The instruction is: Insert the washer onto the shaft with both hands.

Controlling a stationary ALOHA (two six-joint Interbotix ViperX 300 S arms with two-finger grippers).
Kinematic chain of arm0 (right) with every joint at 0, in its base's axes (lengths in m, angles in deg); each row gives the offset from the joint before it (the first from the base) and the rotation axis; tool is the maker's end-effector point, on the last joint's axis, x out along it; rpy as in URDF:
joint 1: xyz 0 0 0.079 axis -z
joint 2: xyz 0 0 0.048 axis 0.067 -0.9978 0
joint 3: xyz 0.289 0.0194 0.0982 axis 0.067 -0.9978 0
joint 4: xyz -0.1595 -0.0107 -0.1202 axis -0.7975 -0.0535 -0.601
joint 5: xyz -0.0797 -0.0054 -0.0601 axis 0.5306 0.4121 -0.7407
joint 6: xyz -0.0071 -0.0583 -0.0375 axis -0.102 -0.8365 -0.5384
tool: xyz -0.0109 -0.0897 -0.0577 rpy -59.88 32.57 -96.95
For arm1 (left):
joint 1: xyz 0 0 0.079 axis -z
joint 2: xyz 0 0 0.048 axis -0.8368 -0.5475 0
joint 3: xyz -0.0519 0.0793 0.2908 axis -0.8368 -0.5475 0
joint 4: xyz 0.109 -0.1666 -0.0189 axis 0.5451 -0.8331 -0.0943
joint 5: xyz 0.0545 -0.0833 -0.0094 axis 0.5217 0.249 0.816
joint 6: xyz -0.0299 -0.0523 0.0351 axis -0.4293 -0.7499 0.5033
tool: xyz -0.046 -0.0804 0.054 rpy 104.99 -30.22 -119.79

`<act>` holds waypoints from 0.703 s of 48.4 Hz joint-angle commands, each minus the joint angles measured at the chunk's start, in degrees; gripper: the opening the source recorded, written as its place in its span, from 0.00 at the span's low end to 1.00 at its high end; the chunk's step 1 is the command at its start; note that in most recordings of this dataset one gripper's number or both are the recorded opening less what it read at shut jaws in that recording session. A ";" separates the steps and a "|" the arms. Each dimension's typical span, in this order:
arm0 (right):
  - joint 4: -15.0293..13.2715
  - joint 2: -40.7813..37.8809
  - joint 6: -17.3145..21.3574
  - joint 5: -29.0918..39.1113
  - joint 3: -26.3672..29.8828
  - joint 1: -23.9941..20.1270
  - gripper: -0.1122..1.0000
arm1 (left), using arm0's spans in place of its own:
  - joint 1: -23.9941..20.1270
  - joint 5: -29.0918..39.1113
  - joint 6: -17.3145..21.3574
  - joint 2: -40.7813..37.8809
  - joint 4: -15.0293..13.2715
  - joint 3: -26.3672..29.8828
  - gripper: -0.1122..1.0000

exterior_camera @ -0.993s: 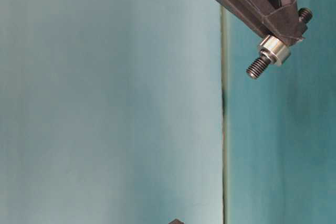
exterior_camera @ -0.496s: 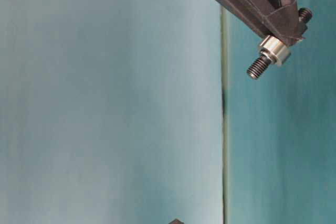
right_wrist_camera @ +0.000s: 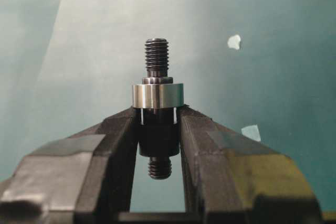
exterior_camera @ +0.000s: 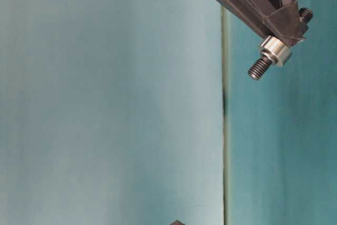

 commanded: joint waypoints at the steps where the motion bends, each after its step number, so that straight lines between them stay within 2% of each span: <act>1: 0.00 0.35 0.53 -0.35 0.88 -0.09 0.09 | 0.09 -0.35 -0.09 0.18 0.09 0.44 0.89; 34: -0.09 0.35 0.53 0.79 0.88 -0.09 0.09 | 0.09 -0.35 -0.70 0.26 0.09 -0.62 0.89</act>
